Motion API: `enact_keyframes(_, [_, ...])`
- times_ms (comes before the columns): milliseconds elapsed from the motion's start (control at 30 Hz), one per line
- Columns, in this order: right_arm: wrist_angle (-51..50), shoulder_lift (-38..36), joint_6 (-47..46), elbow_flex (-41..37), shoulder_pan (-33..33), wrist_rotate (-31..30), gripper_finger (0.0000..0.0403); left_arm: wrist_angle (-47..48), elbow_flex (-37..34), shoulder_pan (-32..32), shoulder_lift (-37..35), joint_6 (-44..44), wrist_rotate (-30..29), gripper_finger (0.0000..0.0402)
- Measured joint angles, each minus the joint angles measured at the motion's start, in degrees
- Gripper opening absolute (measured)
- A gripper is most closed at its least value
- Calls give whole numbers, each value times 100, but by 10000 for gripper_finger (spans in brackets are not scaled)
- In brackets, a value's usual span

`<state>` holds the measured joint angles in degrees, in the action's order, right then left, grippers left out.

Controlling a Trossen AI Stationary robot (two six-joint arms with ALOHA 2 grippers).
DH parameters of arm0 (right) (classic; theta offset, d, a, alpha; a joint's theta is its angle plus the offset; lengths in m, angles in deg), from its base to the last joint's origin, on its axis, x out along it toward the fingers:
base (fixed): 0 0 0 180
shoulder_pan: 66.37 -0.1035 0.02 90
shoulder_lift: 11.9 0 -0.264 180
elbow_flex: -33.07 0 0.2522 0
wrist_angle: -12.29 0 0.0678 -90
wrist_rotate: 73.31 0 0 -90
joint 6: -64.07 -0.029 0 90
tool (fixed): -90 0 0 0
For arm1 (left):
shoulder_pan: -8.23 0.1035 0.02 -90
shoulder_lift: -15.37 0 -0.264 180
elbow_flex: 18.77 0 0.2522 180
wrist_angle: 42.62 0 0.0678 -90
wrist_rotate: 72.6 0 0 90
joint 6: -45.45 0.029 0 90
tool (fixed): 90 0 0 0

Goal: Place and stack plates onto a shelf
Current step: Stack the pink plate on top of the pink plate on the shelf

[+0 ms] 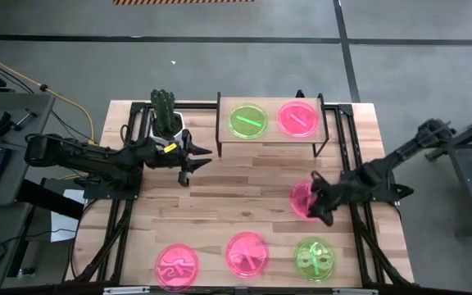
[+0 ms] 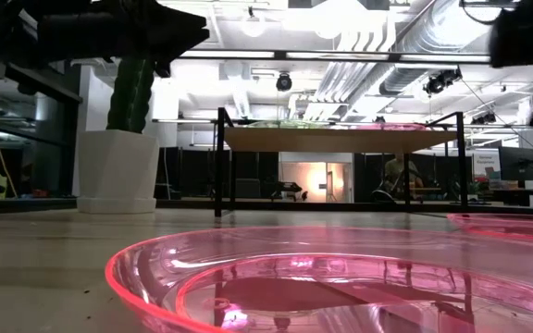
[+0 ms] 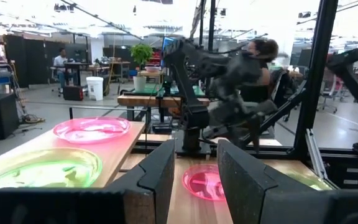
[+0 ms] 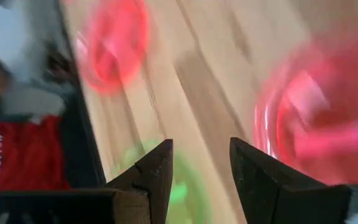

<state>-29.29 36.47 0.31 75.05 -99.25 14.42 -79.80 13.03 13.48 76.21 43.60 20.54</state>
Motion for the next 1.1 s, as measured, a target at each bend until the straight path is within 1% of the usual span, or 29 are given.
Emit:
enact_keyframes(167, [-1308, 981, -1032, 962, -836, -150, 142, 16, 0, 0, 0, 0, 2, 113])
enact_keyframes(233, [-2211, 1362, -1671, 1403, -1053, -323, 142, 14, 0, 0, 0, 2, 2, 113])
enact_keyframes(300, [-3141, 1731, -2548, 1767, -1205, -602, 142, 14, 0, 1, 0, 2, 2, 113])
enact_keyframes(400, [-4046, 2204, -3828, 2063, -1356, -958, 142, 14, 0, 0, 0, 1, 4, 113])
enact_keyframes(467, [-4336, 2466, -4249, 2069, -1388, -971, 142, 12, 0, 0, 0, 0, 4, 113])
enact_keyframes(600, [-4211, 2834, -4623, 1651, -1386, -669, 141, 12, 0, 1, 0, 4, 6, 113])
enact_keyframes(700, [-3683, 2931, -4818, 1175, -1390, -616, 141, 12, 0, 0, 0, 4, 6, 113])
enact_keyframes(833, [-3185, 2891, -5196, 660, -1418, -983, 141, 10, 2, 0, 2, 1, 7, 113])
enact_keyframes(1000, [-3125, 2802, -5860, 395, -1573, -1590, 141, 8, 2, 1, 2, 1, 8, 113])
enact_keyframes(1100, [-2822, 2801, -6103, 179, -1641, -1672, 141, 8, 2, 0, 2, 0, 8, 113])
